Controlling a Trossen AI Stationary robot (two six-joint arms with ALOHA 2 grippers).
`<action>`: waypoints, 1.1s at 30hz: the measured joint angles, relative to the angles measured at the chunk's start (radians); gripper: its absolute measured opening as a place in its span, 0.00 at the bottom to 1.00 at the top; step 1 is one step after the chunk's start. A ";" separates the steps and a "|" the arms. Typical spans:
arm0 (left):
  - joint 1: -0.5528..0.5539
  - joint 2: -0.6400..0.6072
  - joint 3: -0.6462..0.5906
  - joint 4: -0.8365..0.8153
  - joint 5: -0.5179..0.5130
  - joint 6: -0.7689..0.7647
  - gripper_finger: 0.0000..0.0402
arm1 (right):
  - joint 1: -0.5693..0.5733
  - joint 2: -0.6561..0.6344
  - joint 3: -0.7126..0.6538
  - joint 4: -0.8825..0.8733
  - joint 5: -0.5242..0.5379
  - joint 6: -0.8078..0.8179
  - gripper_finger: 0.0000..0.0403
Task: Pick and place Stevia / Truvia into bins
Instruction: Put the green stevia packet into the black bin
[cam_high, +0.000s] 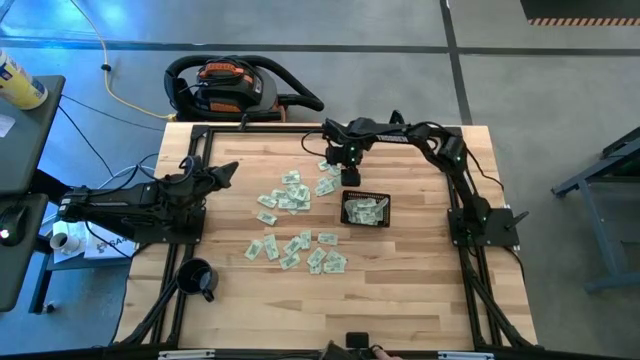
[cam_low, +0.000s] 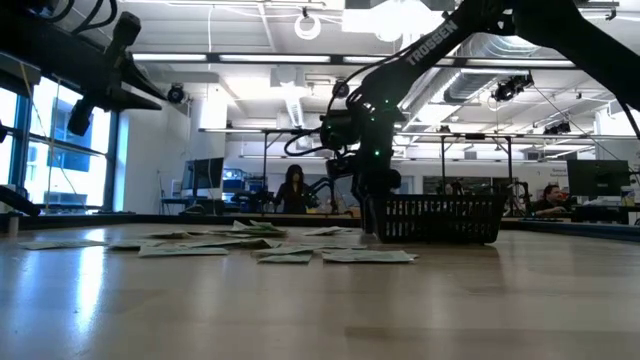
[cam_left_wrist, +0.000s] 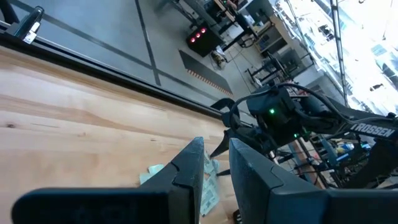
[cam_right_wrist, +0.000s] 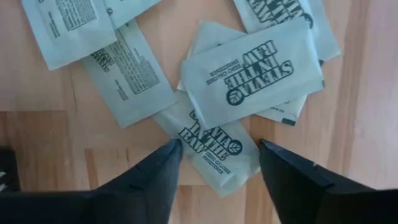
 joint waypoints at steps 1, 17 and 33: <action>0.000 0.000 0.000 0.000 0.003 0.000 0.28 | 0.001 -0.002 0.000 -0.006 0.009 0.005 0.48; 0.000 0.000 0.000 -0.013 0.053 0.009 0.28 | 0.056 -0.029 0.249 -0.292 0.079 0.179 0.06; 0.000 0.000 0.000 -0.019 0.267 0.101 0.28 | 0.264 -0.073 0.190 -0.668 -0.117 0.540 0.17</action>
